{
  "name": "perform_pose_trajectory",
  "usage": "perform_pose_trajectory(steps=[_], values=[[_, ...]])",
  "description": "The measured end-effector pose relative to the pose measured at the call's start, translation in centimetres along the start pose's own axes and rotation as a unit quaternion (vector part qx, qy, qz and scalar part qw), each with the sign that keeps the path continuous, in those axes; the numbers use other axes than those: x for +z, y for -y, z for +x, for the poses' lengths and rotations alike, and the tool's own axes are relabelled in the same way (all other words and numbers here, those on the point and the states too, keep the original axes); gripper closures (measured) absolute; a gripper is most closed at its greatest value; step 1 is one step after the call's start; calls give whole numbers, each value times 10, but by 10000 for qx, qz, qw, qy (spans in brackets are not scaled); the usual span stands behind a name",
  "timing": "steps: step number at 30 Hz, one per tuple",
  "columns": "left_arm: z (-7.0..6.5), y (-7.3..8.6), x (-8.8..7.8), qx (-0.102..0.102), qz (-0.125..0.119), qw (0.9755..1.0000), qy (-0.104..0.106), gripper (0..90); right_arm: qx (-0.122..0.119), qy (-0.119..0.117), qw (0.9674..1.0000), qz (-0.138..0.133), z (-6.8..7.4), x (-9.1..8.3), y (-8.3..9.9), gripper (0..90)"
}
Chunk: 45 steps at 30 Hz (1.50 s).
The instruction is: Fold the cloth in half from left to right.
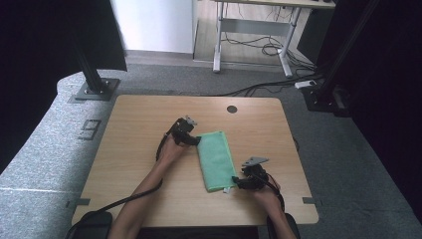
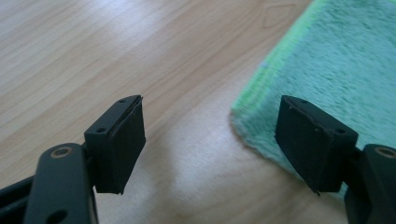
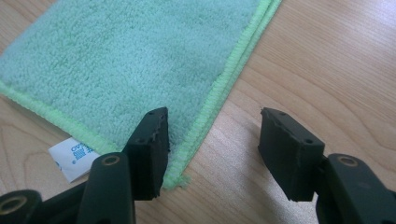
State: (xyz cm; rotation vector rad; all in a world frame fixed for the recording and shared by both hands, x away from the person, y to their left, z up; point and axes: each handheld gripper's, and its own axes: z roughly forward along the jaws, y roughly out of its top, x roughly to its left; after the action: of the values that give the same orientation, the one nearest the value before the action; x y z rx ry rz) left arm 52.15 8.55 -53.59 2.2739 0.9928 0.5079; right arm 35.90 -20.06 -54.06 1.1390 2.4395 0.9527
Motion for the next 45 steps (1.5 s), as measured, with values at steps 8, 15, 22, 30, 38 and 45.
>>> perform_pose_trajectory(steps=[8,15,22,30,38,45], values=[[-22,10,-15,301,-13,9994,184,242,20,-5,10000,-26,-1,1,1,395],[-43,21,-27,469,-53,9982,367,242,26,6,10000,-22,-2,1,1,372],[-71,40,-49,591,-136,9964,597,242,36,26,10000,-22,-2,1,1,356],[-100,57,-66,704,-133,9940,821,228,19,47,10000,-16,-2,1,0,350],[-124,73,-79,770,-113,9917,1023,224,48,45,10000,-29,-4,2,1,334],[-126,82,-83,793,-122,9916,1016,220,76,81,9999,-19,-4,2,1,310]])
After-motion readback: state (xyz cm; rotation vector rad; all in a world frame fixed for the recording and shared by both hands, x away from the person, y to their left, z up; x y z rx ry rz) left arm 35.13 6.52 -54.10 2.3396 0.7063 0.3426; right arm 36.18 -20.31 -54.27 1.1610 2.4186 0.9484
